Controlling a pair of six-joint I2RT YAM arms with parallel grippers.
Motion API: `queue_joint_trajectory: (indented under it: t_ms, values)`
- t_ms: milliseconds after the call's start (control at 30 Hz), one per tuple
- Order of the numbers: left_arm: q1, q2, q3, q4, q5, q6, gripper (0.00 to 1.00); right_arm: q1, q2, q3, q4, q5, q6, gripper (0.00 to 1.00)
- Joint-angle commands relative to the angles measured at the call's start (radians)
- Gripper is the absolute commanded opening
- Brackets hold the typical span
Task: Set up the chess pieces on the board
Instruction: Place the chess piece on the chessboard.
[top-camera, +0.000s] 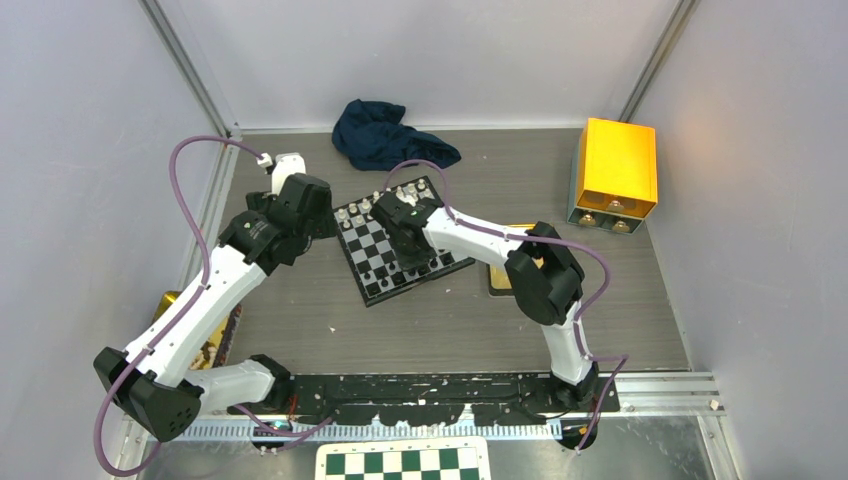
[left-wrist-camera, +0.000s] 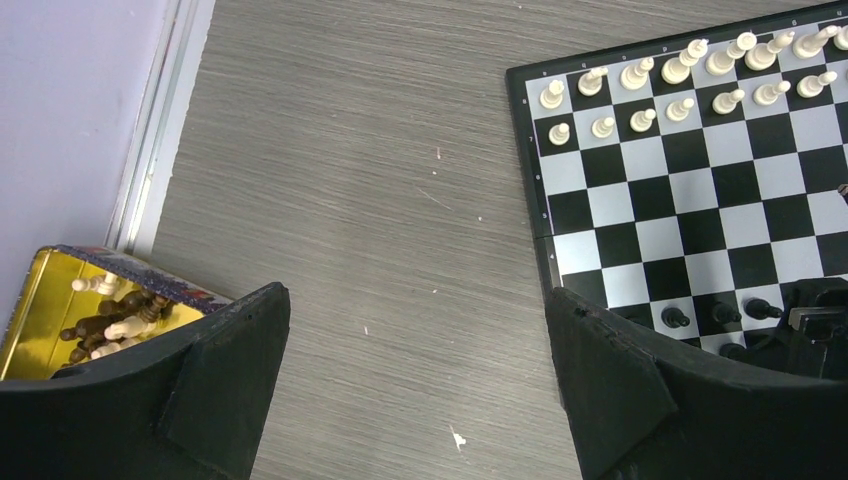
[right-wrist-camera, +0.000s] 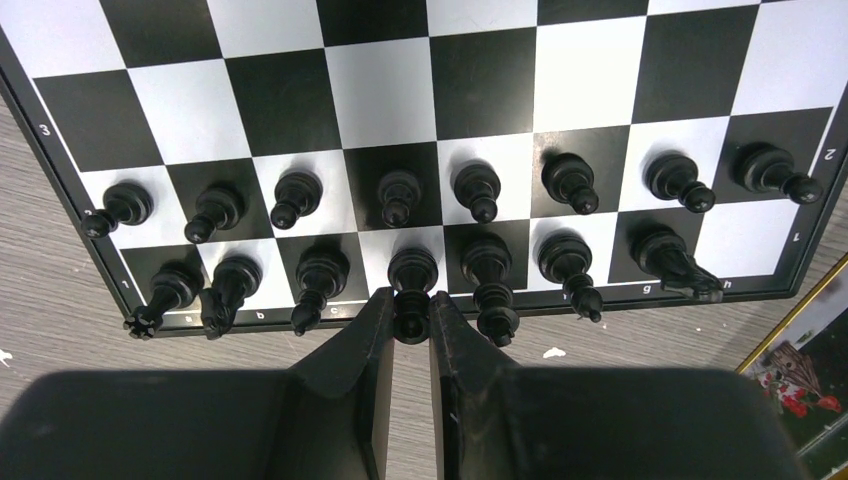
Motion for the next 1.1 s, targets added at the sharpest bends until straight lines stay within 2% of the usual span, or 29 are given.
queue_joint_trajectory:
  t_ms: [0, 867, 1067]
  values:
    - [0.002, -0.010, 0.001, 0.027, -0.019, 0.008, 1.00, -0.001, -0.001, -0.002, 0.025, -0.006, -0.008, 0.01]
    - [0.002, -0.003, -0.012, 0.040, -0.007, 0.008, 1.00, -0.001, 0.013, -0.013, 0.032, -0.028, -0.008, 0.01]
    - [0.002, -0.001, -0.014, 0.041, -0.006, 0.009, 1.00, -0.001, 0.014, -0.016, 0.027, -0.023, -0.009, 0.08]
